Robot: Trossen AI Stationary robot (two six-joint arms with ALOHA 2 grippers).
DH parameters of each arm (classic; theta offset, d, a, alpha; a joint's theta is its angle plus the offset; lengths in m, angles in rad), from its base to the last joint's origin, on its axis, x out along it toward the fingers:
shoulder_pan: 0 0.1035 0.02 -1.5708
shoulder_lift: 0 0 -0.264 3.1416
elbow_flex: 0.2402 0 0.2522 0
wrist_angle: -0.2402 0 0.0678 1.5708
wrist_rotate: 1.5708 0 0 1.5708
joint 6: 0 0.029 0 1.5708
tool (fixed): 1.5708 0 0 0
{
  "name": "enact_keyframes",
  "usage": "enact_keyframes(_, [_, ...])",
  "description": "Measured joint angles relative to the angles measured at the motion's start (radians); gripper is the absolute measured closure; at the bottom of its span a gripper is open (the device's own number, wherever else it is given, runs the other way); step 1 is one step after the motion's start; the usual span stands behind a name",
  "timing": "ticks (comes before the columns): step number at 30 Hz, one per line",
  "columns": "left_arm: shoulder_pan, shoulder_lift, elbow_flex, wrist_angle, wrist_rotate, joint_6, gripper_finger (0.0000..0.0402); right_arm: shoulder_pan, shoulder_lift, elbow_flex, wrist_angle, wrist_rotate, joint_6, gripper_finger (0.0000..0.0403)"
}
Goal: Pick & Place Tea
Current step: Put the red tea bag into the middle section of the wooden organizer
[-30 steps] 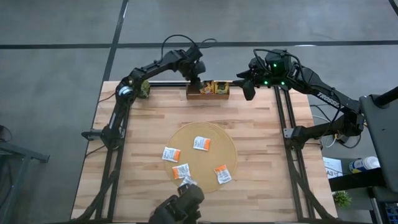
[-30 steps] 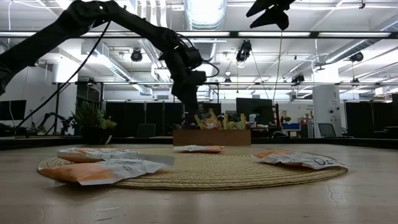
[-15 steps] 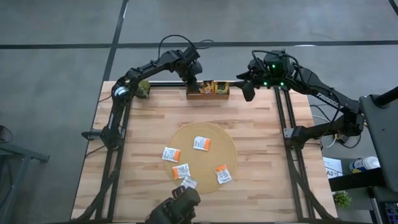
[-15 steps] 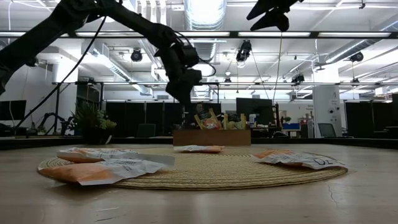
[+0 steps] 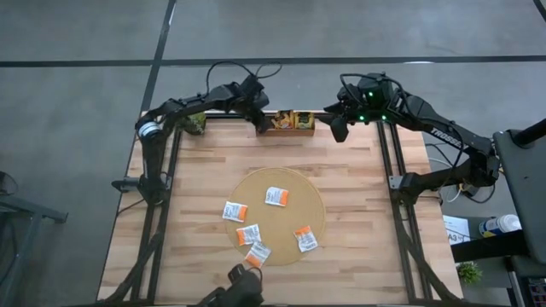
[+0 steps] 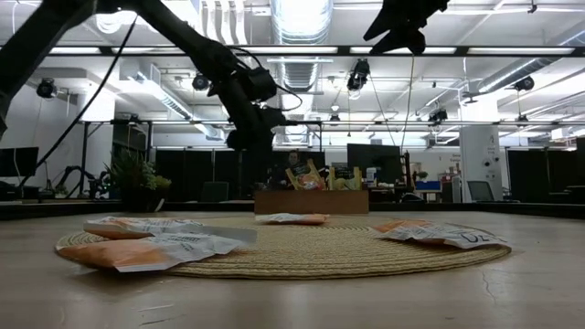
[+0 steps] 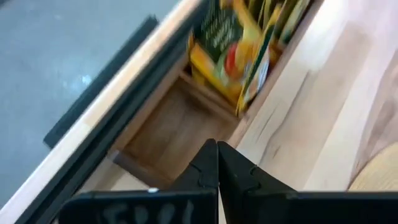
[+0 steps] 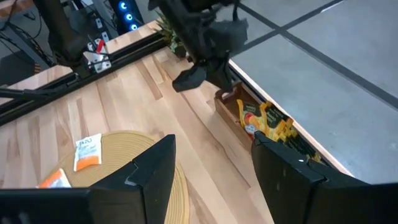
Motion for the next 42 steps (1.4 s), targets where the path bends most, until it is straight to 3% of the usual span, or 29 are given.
enact_keyframes(4, [-0.014, -0.026, -0.068, 0.133, 0.026, -0.074, 0.0401, 0.000, 0.000, 0.000, 0.005, 0.000, 0.000, 0.0197])
enact_keyframes(8, [-0.029, -0.018, -0.083, 0.144, 0.023, -0.105, 0.0401, 0.000, 0.000, 0.005, 0.005, 0.000, 0.000, 0.0197])
enact_keyframes(14, [-0.044, -0.012, -0.093, 0.141, -0.104, -0.157, 0.0401, 0.000, 0.000, 0.007, 0.007, 0.000, 0.000, 0.0197])
enact_keyframes(42, [-0.040, 0.004, -0.093, 0.356, -0.059, -0.270, 0.0401, 0.000, 0.000, 0.007, 0.010, 0.000, 0.026, 0.0197])
